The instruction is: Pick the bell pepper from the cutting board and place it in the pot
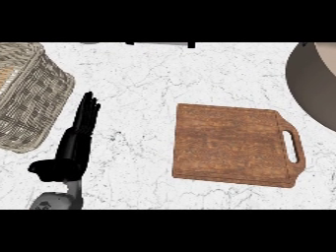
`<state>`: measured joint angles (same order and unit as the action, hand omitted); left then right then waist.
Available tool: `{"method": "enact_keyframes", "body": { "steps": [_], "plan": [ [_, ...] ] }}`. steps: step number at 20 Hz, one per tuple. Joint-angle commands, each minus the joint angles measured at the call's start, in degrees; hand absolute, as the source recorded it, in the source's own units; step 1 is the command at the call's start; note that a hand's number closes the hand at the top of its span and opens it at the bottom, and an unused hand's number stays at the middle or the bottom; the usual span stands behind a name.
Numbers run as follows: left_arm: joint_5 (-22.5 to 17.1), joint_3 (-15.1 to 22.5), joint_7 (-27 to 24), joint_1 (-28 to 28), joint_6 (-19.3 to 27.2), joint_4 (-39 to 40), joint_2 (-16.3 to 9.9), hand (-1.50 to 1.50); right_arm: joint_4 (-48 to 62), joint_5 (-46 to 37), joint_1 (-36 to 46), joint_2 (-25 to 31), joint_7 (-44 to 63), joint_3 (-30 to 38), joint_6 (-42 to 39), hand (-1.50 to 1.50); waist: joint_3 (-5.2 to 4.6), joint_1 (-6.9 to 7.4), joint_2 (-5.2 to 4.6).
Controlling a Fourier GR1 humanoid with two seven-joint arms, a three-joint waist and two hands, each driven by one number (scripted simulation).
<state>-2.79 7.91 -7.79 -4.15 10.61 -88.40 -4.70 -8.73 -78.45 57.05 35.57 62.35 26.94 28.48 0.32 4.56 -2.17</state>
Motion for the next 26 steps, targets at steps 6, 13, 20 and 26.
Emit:
{"method": "enact_keyframes", "body": {
  "steps": [6, 13, 20, 26],
  "plan": [
    [-0.5, -1.1, 2.2, -0.9, 0.1, -0.5, -0.4, 0.00, -1.8, 7.9, -4.4, -3.4, -1.5, 8.2, 10.6, -1.50, 0.10, -0.45, 0.21],
    [0.1, 0.3, -1.1, 2.5, 0.5, -0.6, 1.0, 0.00, -13.3, 8.7, -5.7, -3.3, -10.6, 9.6, 32.3, -1.50, 0.07, -0.96, 0.92],
    [-0.2, -1.8, -1.5, 1.9, -0.2, -0.2, -0.9, 0.00, -17.2, 14.7, -8.7, -7.4, -16.7, 14.5, 45.7, -1.50, -0.04, -1.88, 1.05],
    [-2.0, -3.8, -1.4, 3.9, -1.5, -0.4, -1.9, 0.00, -23.5, 22.0, -15.6, -11.6, -25.8, 14.3, 50.0, -1.50, -0.17, -3.65, 1.93]
  ]
}}
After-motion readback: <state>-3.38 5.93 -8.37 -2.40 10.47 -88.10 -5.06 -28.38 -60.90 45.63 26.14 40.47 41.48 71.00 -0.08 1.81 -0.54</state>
